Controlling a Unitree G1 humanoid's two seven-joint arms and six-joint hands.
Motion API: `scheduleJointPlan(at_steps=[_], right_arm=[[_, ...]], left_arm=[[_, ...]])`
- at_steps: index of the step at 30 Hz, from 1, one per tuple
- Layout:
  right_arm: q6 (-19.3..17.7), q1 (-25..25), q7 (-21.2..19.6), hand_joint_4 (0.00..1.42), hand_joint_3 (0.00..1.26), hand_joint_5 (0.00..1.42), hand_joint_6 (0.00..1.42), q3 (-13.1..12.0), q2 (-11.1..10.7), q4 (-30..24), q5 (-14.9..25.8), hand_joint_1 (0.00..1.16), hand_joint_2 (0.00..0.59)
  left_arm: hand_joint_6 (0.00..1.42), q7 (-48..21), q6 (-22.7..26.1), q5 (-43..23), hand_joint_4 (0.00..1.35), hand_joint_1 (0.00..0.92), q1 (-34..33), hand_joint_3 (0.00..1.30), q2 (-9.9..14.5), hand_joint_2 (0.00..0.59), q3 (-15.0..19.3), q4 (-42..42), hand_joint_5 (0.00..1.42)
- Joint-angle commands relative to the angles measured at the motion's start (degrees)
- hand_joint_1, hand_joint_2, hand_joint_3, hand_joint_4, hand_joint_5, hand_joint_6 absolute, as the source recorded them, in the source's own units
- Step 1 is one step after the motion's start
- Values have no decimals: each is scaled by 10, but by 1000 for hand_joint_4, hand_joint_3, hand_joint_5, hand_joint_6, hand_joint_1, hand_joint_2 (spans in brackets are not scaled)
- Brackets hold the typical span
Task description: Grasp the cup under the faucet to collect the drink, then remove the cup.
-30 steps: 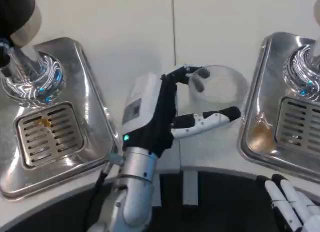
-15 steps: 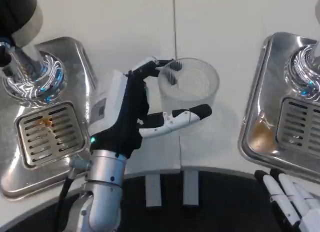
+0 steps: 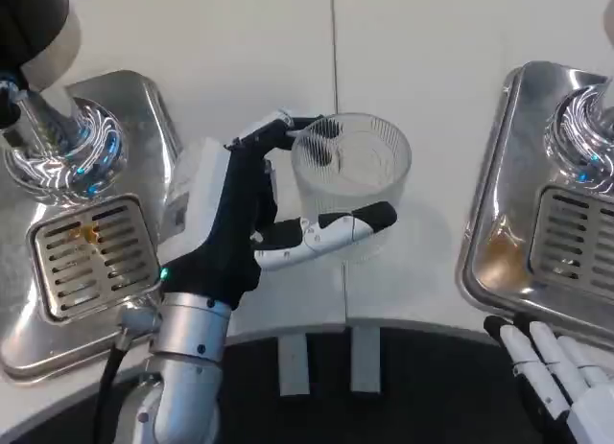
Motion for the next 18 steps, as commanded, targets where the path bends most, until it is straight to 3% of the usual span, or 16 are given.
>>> scheduleJointPlan(at_steps=[1,8,18], right_arm=[[7,-9,6,0,44,60,196,-3,-7,6,0,231,452],[9,-31,11,0,44,60,196,6,-14,14,-5,232,452],[10,-36,1,0,44,60,196,-1,-28,22,7,232,452]], left_arm=[[1424,-10,-20,-13,1020,610,15,1141,4,0,9,-23,1363],[1424,-13,-25,-14,1020,610,26,1141,4,0,19,-32,1363],[1424,-18,-28,-15,1008,611,39,1141,6,0,24,-45,1363]])
